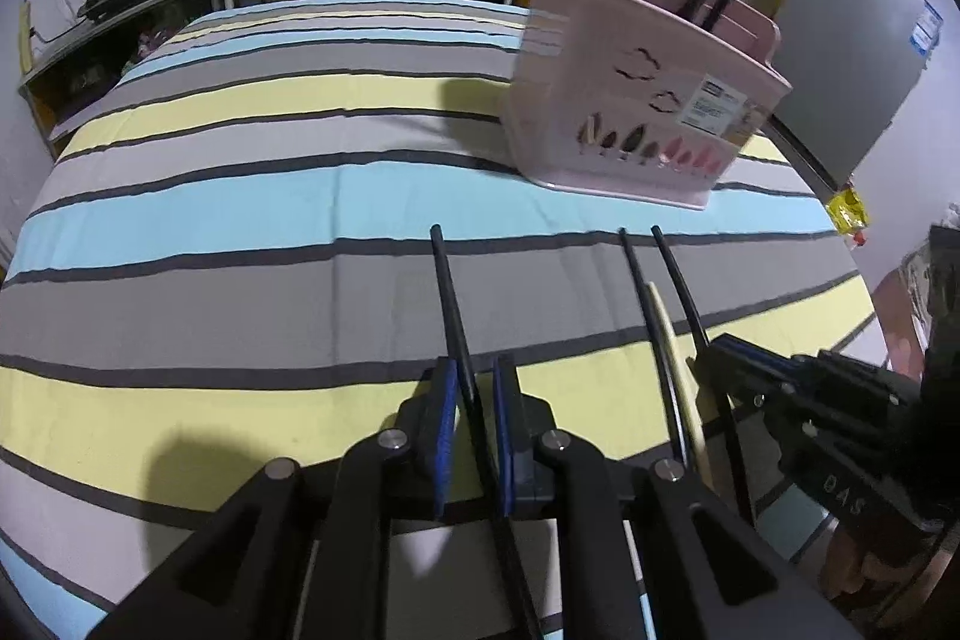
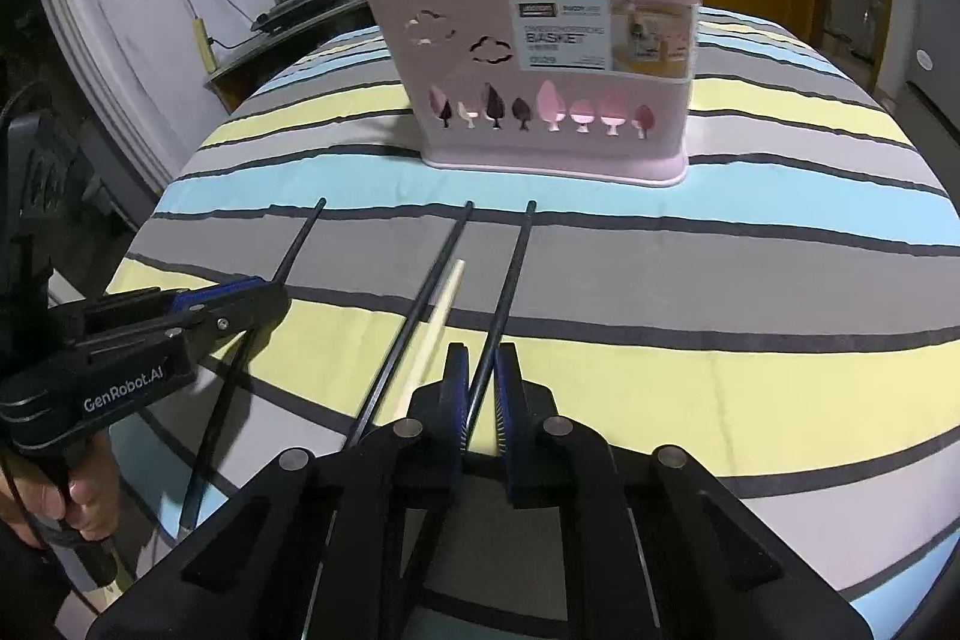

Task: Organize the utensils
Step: 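Grasp a black chopstick with the left tool while the right tool grasps another black chopstick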

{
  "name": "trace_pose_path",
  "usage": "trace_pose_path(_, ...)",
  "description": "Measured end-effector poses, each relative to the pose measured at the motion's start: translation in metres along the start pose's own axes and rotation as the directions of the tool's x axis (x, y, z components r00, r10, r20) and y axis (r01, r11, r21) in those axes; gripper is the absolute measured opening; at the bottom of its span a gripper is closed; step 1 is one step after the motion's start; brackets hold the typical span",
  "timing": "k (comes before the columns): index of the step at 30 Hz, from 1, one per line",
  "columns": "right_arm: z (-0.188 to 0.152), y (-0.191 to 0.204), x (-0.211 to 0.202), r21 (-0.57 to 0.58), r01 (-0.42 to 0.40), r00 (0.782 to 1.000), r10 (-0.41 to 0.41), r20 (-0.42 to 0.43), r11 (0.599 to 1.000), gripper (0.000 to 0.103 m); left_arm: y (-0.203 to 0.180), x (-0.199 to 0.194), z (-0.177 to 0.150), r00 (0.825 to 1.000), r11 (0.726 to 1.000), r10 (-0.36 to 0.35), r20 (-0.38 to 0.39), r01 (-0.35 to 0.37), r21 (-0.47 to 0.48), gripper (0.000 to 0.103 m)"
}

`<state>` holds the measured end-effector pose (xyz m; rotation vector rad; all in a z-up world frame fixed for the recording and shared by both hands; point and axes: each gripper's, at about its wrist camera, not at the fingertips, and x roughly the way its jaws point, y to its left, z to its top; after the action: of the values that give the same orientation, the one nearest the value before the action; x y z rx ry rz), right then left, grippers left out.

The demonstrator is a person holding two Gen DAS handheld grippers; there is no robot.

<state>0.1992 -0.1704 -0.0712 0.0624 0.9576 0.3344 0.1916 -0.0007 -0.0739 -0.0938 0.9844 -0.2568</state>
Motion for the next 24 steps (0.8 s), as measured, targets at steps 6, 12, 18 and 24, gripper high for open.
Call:
trace_pose_path(6, -0.008, -0.026, -0.014, 0.033, 0.020, 1.000, -0.019, -0.009, 0.999, 0.009, 0.003, -0.006, -0.008, 1.000, 0.999, -0.024, 0.006, 0.024, -0.022, 0.012)
trace_pose_path(12, -0.001, -0.030, -0.012, 0.042, 0.033, 0.999, -0.033, -0.017, 0.999, 0.009, 0.003, -0.001, 0.002, 1.000, 1.000, -0.011, -0.023, 0.011, -0.022, 0.015)
trace_pose_path(18, 0.017, -0.027, 0.003, 0.036, 0.050, 0.998, -0.049, -0.038, 0.998, 0.009, 0.004, 0.010, 0.016, 0.998, 0.999, -0.014, -0.055, 0.011, -0.043, 0.016)
trace_pose_path(24, 0.030, -0.029, 0.012, 0.051, 0.049, 0.998, -0.046, -0.053, 0.997, 0.009, -0.004, 0.017, 0.023, 0.997, 1.000, 0.022, -0.067, -0.022, -0.004, 0.016)
